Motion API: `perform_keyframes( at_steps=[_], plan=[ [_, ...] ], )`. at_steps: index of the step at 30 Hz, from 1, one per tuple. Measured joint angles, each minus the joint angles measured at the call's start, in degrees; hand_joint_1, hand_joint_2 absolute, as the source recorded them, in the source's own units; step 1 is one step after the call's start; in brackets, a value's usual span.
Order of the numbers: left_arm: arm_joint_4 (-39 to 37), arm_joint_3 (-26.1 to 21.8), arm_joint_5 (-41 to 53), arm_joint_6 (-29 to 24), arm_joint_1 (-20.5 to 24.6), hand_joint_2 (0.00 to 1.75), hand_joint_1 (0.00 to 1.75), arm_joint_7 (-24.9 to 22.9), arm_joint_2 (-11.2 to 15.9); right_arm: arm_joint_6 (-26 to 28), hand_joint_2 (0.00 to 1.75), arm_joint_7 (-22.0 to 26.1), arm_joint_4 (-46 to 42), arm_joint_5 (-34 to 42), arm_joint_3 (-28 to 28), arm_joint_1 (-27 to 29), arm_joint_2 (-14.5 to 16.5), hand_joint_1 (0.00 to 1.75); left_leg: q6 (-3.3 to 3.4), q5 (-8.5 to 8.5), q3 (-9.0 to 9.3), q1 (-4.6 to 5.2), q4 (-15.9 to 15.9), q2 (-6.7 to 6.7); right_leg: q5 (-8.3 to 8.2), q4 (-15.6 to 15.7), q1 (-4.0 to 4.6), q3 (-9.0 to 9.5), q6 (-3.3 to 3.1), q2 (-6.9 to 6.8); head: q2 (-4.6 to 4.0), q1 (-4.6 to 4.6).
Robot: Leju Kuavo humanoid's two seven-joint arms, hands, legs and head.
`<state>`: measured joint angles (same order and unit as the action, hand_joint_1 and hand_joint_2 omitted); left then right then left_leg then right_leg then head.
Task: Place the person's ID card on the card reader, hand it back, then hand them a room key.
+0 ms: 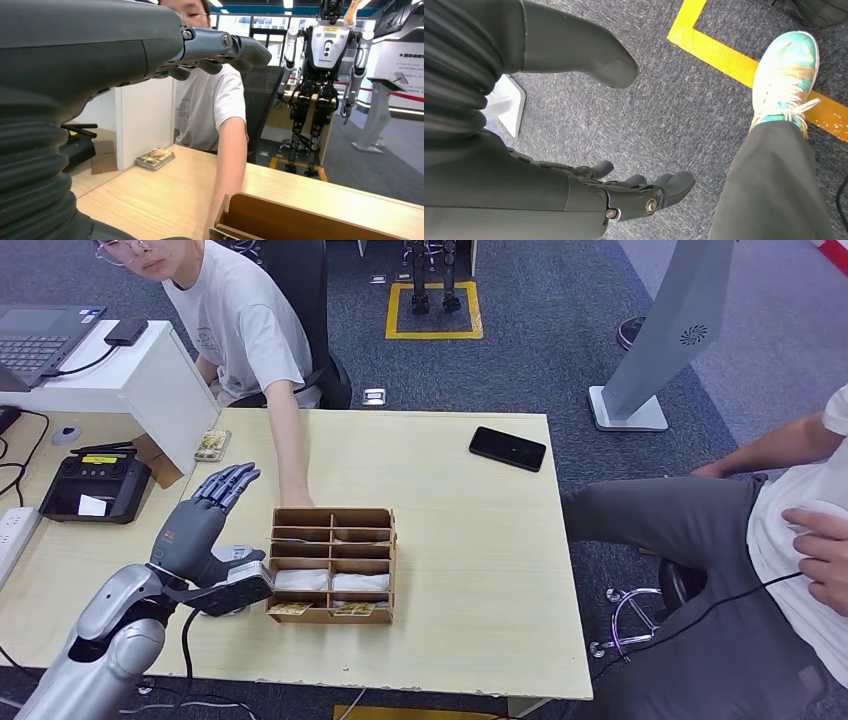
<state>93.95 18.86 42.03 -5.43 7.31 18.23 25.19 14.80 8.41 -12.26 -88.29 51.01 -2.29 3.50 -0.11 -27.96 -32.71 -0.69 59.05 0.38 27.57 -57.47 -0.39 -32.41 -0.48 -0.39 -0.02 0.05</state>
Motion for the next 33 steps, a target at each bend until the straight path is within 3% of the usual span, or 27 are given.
perform_keyframes(
  at_steps=[7,24,33],
  plan=[
    [0.26,-0.04,0.64,0.93,-0.31,1.75,0.0,0.28,0.9,0.0,1.75,0.01,0.01,0.01,0.0,0.0,0.0,0.0,0.0,0.0,0.0,0.0,0.0,0.01,0.0,0.0,0.0,0.0,0.0,0.0,0.0,0.0],
    [2.08,-0.04,-0.31,5.73,-4.15,1.75,0.0,1.07,9.26,-0.01,1.75,0.51,0.01,0.01,-0.18,-0.04,-0.18,0.0,0.0,0.0,-0.02,-0.01,0.0,0.0,0.01,0.0,0.0,-0.01,0.0,0.0,0.0,0.0],
    [2.08,1.07,2.83,6.64,-2.42,1.75,0.0,-0.84,9.16,-0.21,1.75,0.19,0.01,0.0,-0.36,-0.17,-0.24,0.0,0.01,0.01,-0.01,0.02,0.02,-0.02,0.0,0.0,0.0,-0.03,0.0,-0.03,0.0,-0.01]
  ],
)
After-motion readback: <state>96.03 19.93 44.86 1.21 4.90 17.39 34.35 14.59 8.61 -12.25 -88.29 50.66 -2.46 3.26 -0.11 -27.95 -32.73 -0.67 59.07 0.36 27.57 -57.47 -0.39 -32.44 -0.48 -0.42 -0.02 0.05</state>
